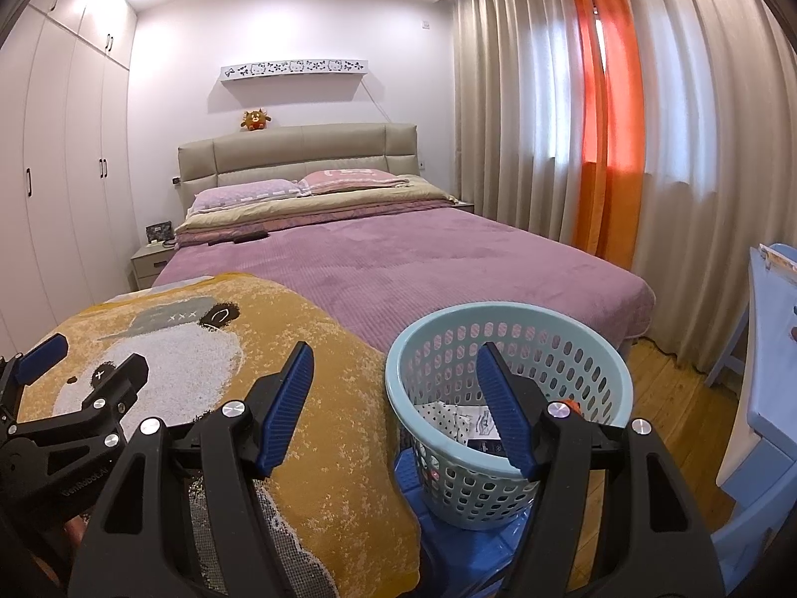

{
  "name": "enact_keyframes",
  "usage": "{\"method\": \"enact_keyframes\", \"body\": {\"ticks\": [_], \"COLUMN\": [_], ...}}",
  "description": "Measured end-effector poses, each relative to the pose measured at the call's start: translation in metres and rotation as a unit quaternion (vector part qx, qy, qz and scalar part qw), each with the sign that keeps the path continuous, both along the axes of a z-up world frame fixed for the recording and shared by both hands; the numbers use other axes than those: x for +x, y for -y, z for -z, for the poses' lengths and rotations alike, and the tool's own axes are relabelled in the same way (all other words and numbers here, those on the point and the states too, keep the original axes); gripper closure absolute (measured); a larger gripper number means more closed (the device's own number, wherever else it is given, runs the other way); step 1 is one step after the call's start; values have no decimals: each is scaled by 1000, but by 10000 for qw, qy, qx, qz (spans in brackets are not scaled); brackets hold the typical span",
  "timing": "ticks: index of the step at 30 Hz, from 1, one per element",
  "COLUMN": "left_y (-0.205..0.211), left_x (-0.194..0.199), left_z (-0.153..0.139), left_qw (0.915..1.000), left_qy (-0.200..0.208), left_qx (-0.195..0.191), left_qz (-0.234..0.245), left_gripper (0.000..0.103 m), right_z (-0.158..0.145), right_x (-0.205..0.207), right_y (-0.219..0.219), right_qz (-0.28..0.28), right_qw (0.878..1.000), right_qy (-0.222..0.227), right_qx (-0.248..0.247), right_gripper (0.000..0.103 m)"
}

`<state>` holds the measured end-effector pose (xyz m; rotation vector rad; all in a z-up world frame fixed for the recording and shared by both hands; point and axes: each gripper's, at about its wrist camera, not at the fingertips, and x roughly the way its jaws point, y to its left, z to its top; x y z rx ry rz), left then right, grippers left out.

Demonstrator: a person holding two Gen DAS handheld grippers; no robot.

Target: Collect trash

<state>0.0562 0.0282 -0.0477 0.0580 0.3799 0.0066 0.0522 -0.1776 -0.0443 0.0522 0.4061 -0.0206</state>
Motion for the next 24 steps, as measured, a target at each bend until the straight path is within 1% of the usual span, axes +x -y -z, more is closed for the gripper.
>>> {"method": "enact_keyframes", "body": {"ticks": [12, 20, 24], "left_y": [-1, -5, -14], "left_x": [2, -12, -20], "left_z": [-2, -20, -28], "left_qw": [10000, 9998, 9999], "left_qy": [-9, 25, 79], "left_qx": [-15, 136, 20], "left_qz": [-69, -130, -149], "left_gripper": [7, 7, 7], "right_z": [-2, -5, -10], "right_x": [0, -2, -4], "right_y": [1, 1, -2], "right_qz": [-38, -33, -49], "right_qw": [10000, 10000, 10000], "right_qy": [-50, -63, -12], "right_qx": [37, 19, -3], "right_gripper": [39, 39, 39]}}
